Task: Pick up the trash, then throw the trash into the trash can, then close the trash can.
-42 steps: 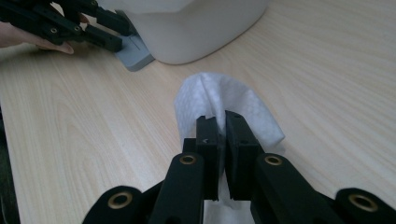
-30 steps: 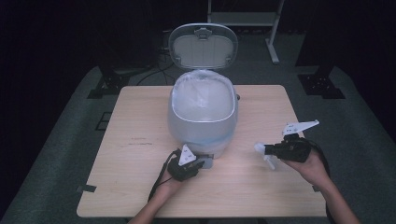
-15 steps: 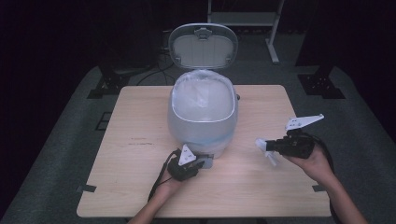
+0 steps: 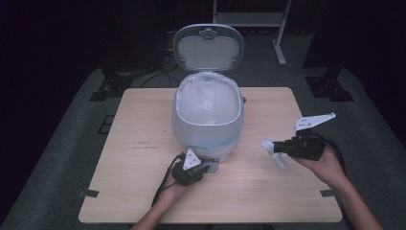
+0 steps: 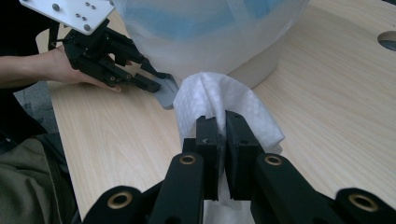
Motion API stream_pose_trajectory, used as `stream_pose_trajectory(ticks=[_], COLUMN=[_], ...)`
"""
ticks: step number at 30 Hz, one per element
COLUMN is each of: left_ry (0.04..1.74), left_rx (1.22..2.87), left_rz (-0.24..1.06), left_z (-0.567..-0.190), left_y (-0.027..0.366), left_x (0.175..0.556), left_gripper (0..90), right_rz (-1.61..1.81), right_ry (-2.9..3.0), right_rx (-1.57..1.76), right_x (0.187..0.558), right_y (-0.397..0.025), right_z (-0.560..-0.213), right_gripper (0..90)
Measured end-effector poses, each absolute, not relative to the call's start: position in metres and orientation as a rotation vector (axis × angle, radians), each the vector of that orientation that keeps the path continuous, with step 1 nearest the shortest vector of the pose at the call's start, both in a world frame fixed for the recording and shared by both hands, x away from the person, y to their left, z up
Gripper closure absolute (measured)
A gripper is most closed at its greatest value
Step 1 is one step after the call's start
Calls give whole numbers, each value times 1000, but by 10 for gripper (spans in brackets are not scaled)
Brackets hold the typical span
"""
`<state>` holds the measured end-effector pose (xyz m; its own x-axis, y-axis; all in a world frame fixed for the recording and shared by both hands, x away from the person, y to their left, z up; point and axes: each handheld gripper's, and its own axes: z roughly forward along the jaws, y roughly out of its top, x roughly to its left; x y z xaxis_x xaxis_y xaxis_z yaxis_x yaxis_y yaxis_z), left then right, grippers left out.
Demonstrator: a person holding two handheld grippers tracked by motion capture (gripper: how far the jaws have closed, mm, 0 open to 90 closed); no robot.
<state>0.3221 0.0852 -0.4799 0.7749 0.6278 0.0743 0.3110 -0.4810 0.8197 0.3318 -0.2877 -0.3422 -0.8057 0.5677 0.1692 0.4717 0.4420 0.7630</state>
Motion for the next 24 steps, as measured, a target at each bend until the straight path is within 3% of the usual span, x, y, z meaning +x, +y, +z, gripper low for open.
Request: stream_pose_trajectory(ticks=[24], left_ry=[705], left_rx=[2091], left_rz=[456], left_z=[-480], left_y=[85], left_x=[322], left_gripper=[668], right_rz=[1352], right_ry=[2558], right_rx=[921], right_x=[334], right_y=[-287], right_z=[-322], right_gripper=[843])
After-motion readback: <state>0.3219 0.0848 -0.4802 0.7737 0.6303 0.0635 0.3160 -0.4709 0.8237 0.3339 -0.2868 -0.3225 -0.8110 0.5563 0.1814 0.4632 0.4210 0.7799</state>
